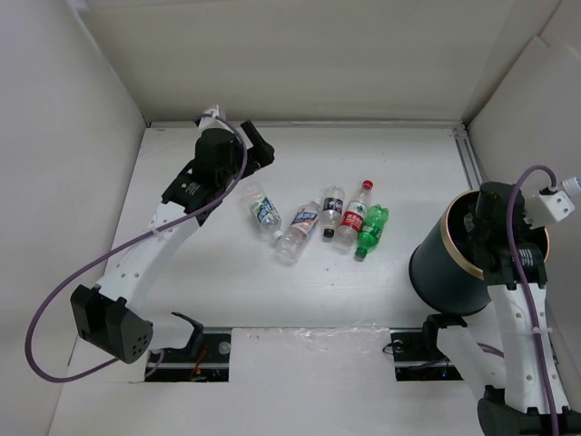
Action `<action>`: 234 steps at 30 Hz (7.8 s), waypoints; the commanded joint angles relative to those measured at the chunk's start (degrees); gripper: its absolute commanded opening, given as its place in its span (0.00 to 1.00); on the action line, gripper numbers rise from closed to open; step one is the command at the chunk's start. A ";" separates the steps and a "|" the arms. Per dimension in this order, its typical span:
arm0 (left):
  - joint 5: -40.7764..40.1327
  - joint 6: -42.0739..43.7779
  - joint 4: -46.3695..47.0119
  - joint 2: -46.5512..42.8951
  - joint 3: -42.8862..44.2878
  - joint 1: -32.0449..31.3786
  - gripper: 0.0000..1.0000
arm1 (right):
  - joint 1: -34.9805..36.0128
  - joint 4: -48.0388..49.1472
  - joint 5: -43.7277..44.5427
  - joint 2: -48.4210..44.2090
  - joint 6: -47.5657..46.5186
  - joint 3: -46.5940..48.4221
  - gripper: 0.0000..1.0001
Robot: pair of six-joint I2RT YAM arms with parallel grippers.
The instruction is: Put the plastic bottles in the bin
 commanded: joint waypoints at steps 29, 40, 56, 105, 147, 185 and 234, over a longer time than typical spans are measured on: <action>-10.25 -15.23 -4.65 22.23 -5.33 1.12 1.00 | 10.77 18.32 -44.38 2.30 -18.73 7.43 1.00; -11.56 -15.85 -3.33 32.61 2.48 2.27 1.00 | 29.50 20.24 -41.13 14.61 -23.57 14.65 1.00; -10.42 -13.83 -3.95 40.33 7.22 6.05 0.98 | 38.21 23.85 -41.48 22.88 -24.63 17.82 1.00; 41.70 5.16 9.23 -2.63 12.95 4.20 0.00 | 47.44 53.91 -56.33 47.05 -8.37 29.41 0.76; 18.58 13.33 2.47 6.83 -0.06 4.20 1.00 | 4.72 -3.83 8.18 0.37 -5.03 17.45 1.00; -11.83 5.15 -13.80 41.23 10.32 -9.87 0.42 | 5.78 9.09 -32.42 -0.68 -16.54 14.56 1.00; 27.28 2.60 8.09 2.38 22.18 -9.42 1.00 | 35.57 61.56 -63.19 33.34 -11.44 17.81 0.09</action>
